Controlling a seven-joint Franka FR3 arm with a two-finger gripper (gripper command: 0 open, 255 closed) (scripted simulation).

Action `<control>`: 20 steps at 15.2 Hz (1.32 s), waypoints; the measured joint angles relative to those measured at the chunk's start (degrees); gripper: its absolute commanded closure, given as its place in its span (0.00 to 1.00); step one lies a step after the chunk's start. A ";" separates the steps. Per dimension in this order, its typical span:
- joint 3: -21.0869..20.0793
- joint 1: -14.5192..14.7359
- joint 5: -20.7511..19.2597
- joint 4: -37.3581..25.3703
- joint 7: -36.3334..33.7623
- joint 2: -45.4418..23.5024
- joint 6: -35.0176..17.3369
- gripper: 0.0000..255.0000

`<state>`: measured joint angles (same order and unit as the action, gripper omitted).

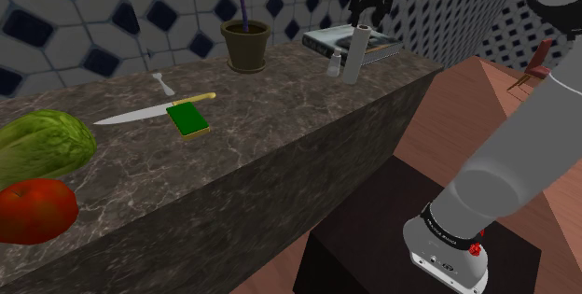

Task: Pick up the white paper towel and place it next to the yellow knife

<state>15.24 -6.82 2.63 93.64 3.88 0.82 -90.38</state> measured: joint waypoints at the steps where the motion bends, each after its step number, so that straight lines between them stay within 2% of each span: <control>1: 0.45 -0.43 0.64 -2.89 0.39 -2.42 0.57 0.00; 4: 1.66 -2.06 2.57 -10.41 1.74 -8.97 1.92 0.00; 6: 1.88 -2.48 2.97 -11.24 2.12 -10.36 1.47 0.00; 13: 1.75 -2.16 2.76 -5.70 2.09 -9.63 -3.39 0.00; 18: 1.73 -2.13 2.76 -5.43 2.06 -9.62 -3.67 0.00; 19: 1.73 -2.13 2.76 -5.43 2.06 -9.62 -3.67 1.00; 20: 1.74 -2.14 2.74 -5.46 2.06 -9.60 -3.68 1.00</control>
<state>16.98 -8.96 5.37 88.18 5.94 -8.78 -94.06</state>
